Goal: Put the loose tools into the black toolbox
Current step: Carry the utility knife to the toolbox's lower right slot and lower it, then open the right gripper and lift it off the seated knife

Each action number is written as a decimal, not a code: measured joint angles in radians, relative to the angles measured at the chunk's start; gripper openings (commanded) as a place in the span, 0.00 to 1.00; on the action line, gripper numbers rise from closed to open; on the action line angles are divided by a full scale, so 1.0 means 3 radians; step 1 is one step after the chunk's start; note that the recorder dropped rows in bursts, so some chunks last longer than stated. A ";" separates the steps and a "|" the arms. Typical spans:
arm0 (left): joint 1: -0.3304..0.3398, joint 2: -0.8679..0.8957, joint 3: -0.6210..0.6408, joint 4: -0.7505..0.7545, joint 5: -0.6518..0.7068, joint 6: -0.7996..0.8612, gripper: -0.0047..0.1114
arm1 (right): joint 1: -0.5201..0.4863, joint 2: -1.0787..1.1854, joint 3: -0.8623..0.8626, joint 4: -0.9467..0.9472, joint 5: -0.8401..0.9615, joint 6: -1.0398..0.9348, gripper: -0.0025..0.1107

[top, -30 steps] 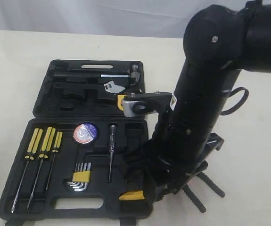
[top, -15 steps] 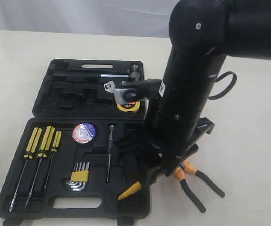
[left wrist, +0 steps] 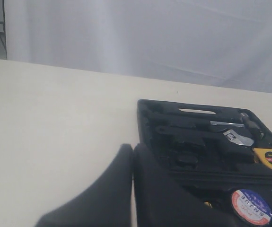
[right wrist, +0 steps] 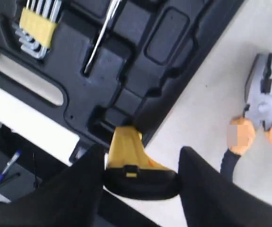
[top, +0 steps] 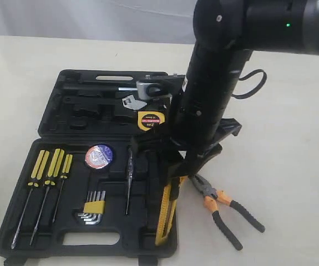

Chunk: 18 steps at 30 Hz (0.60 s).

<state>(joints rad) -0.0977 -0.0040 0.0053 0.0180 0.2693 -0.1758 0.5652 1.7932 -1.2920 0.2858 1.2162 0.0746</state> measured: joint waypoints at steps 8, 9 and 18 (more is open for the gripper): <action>0.0000 0.0000 0.0000 0.0000 0.0000 0.0000 0.04 | 0.0000 0.0352 -0.0364 -0.0244 -0.0008 0.0000 0.02; 0.0000 0.0000 0.0000 0.0000 0.0000 0.0000 0.04 | 0.0000 0.0430 -0.0480 -0.0347 0.0016 0.0000 0.02; 0.0000 0.0000 0.0000 0.0000 0.0000 0.0000 0.04 | 0.0000 0.0875 -0.0918 -0.0491 -0.0065 0.0016 0.02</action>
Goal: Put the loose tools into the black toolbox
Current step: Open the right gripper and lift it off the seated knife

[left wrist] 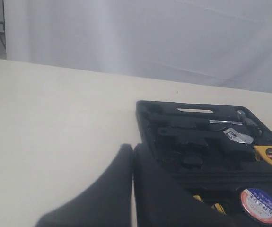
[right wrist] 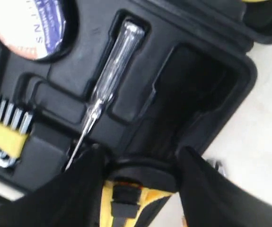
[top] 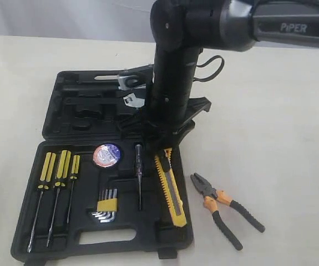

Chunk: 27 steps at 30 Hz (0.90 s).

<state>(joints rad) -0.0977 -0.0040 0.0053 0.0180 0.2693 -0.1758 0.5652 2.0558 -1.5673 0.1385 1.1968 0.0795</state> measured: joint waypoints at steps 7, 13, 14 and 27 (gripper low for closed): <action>0.0000 0.0000 0.0000 0.0000 0.0000 0.0000 0.04 | -0.0066 0.0119 -0.0008 -0.0109 -0.0303 0.0169 0.35; 0.0000 0.0000 0.0000 0.0000 0.0000 0.0000 0.04 | -0.0094 0.0119 -0.0008 -0.0138 -0.0329 0.0235 0.64; 0.0000 0.0000 0.0000 0.0000 0.0000 0.0000 0.04 | -0.0094 0.0119 -0.0008 -0.0138 -0.0329 0.0235 0.64; 0.0000 0.0000 0.0000 0.0000 0.0000 0.0000 0.04 | -0.0094 0.0119 -0.0019 -0.0138 -0.0010 0.0255 0.53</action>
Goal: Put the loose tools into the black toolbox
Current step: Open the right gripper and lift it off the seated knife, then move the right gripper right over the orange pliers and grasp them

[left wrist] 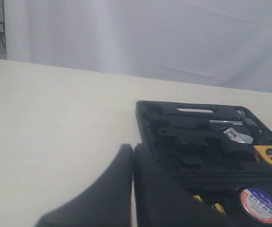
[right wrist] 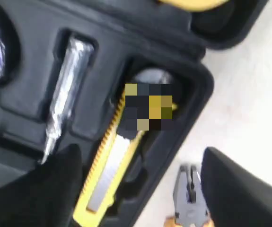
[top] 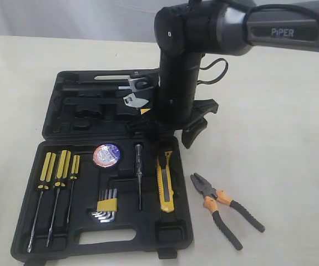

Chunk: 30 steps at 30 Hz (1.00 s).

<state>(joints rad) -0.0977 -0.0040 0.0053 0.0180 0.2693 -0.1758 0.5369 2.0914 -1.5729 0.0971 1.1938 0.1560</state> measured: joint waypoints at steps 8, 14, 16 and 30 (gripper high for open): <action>0.0000 0.0000 0.0000 0.0000 0.0000 0.0000 0.04 | 0.0000 -0.0231 0.0000 -0.0029 0.0061 -0.0035 0.52; 0.0000 0.0000 0.0000 0.0000 0.0000 0.0000 0.04 | -0.0016 -0.0778 0.0158 -0.0029 0.0061 -0.0117 0.52; 0.0000 0.0000 0.0000 0.0000 0.0000 0.0000 0.04 | -0.0016 -0.1018 0.0367 -0.0029 0.0061 -0.0178 0.52; 0.0000 0.0000 0.0000 0.0000 0.0000 0.0000 0.04 | -0.0016 -0.1636 0.1853 -0.0167 -0.0221 -0.0333 0.52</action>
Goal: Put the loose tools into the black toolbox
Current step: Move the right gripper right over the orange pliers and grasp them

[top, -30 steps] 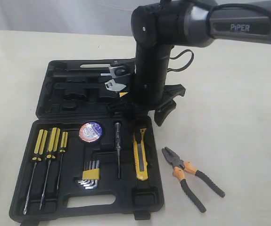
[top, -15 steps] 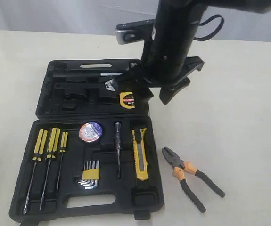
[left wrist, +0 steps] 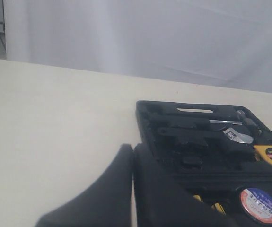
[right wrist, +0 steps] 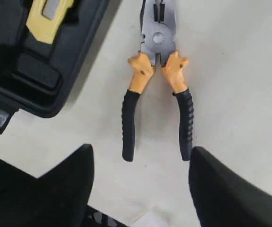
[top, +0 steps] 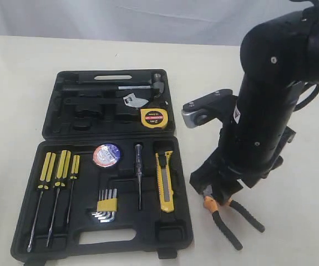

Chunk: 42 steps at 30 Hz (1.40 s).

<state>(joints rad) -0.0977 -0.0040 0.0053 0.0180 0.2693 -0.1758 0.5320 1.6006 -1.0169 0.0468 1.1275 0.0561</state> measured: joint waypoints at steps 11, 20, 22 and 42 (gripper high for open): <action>0.0000 0.0000 0.0000 0.0000 0.0000 0.0000 0.04 | -0.0141 0.0159 0.0017 -0.0132 -0.0401 -0.0103 0.52; 0.0000 0.0000 0.0000 0.0000 0.0000 0.0000 0.04 | -0.0272 0.0377 0.0017 -0.0075 -0.0619 -0.0465 0.52; 0.0000 0.0000 0.0000 0.0000 0.0000 0.0000 0.04 | -0.0272 0.0389 0.0017 -0.0048 -0.0675 -0.0550 0.52; 0.0000 0.0000 0.0000 0.0000 0.0000 0.0000 0.04 | -0.0272 0.0804 0.0017 0.0237 -0.1048 -0.0896 0.52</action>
<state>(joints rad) -0.0977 -0.0040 0.0053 0.0180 0.2693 -0.1758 0.4504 1.8418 -1.0117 0.1181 0.8131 -0.2127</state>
